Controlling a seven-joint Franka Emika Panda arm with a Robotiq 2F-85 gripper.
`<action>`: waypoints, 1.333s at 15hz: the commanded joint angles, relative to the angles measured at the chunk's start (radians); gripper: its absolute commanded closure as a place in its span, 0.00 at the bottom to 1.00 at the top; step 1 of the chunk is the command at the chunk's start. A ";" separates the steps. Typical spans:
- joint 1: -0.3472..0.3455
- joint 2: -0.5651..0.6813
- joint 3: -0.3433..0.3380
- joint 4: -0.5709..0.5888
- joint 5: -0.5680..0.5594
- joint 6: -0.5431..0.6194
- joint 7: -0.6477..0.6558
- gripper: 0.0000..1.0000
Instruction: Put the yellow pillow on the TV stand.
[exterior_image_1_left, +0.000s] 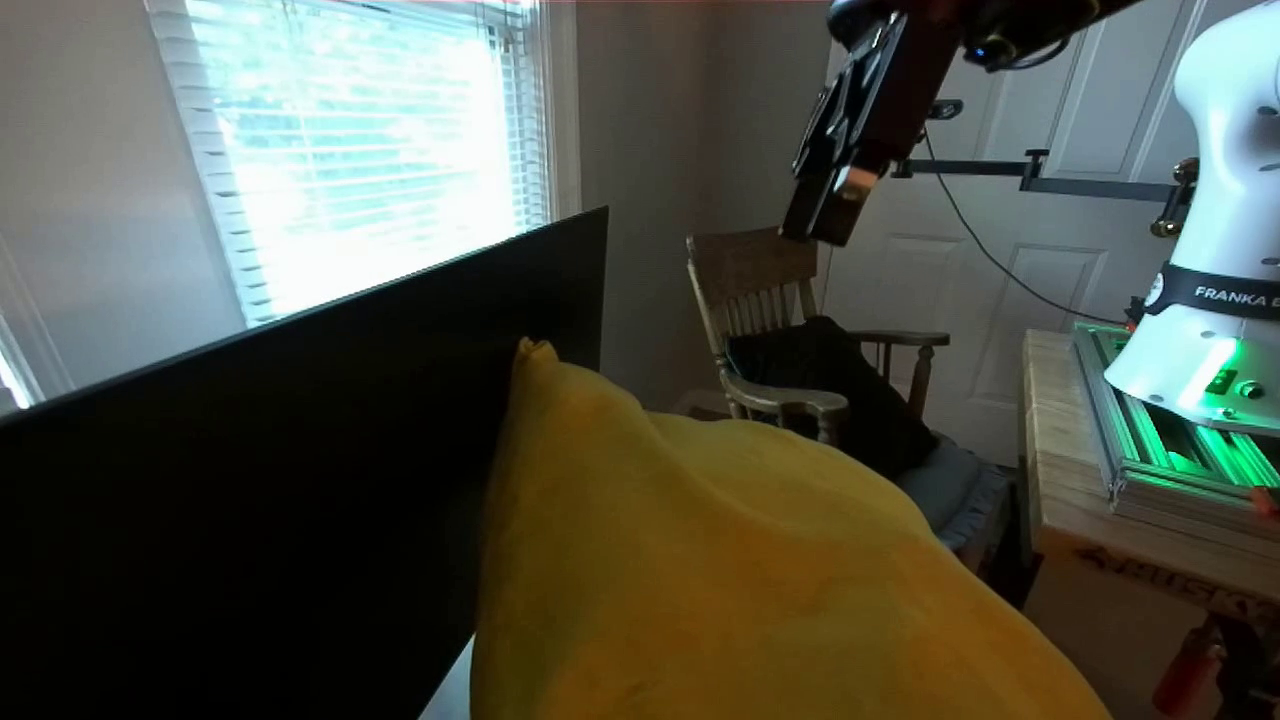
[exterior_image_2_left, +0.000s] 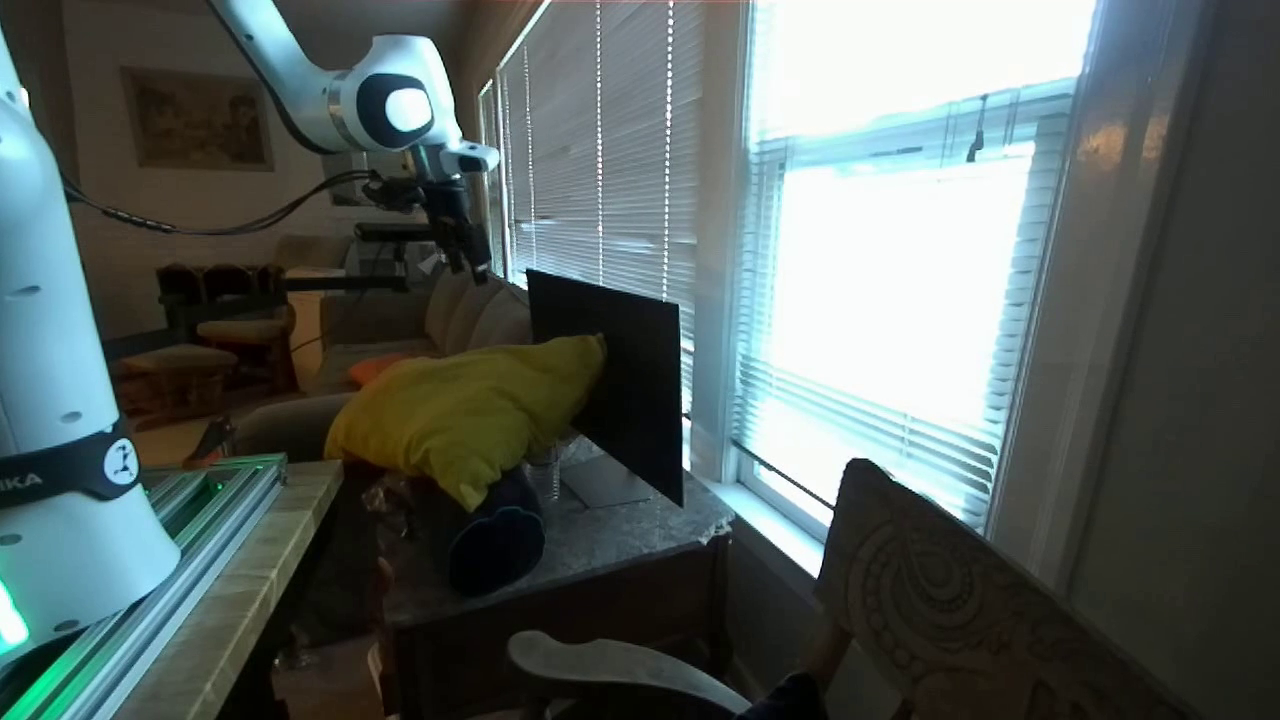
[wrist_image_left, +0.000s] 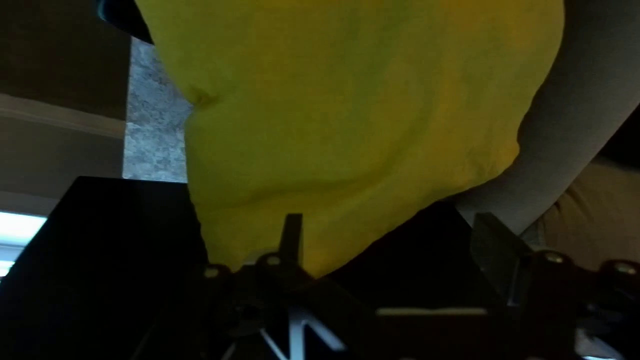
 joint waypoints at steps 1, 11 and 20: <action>-0.081 -0.137 0.057 0.011 -0.090 -0.214 0.153 0.00; -0.215 -0.241 0.103 0.090 -0.122 -0.525 0.310 0.00; -0.221 -0.243 0.105 0.098 -0.124 -0.545 0.329 0.00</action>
